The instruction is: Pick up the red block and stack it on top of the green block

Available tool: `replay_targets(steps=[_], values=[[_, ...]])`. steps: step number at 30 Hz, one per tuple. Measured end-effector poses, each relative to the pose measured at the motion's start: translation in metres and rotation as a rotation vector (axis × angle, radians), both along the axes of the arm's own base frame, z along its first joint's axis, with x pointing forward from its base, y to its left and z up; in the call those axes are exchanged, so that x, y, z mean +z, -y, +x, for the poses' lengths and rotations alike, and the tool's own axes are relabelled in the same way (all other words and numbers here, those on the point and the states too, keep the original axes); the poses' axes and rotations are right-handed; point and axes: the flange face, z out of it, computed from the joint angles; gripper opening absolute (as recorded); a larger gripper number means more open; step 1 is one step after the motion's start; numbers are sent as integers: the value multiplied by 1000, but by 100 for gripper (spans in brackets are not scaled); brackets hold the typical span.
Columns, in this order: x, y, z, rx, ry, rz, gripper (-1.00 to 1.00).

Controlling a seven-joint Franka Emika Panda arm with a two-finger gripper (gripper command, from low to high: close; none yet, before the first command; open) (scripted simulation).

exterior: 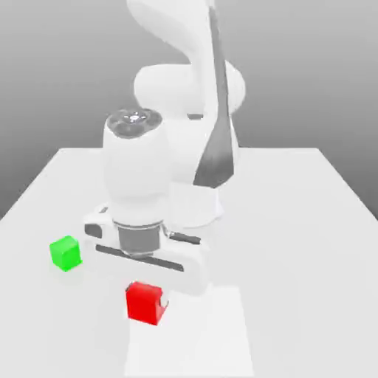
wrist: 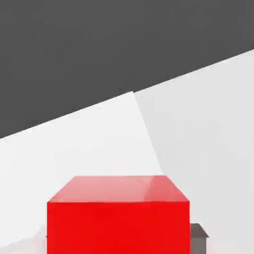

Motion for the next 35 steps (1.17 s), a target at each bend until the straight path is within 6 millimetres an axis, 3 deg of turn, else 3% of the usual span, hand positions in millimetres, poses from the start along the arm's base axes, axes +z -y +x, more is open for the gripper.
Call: replay_targets(steps=[6,15,35], values=[[14,79,-70,18,-6,-4,-100],[25,141,-184,72,3,12,-100],[-35,135,-188,79,42,92,-100]])
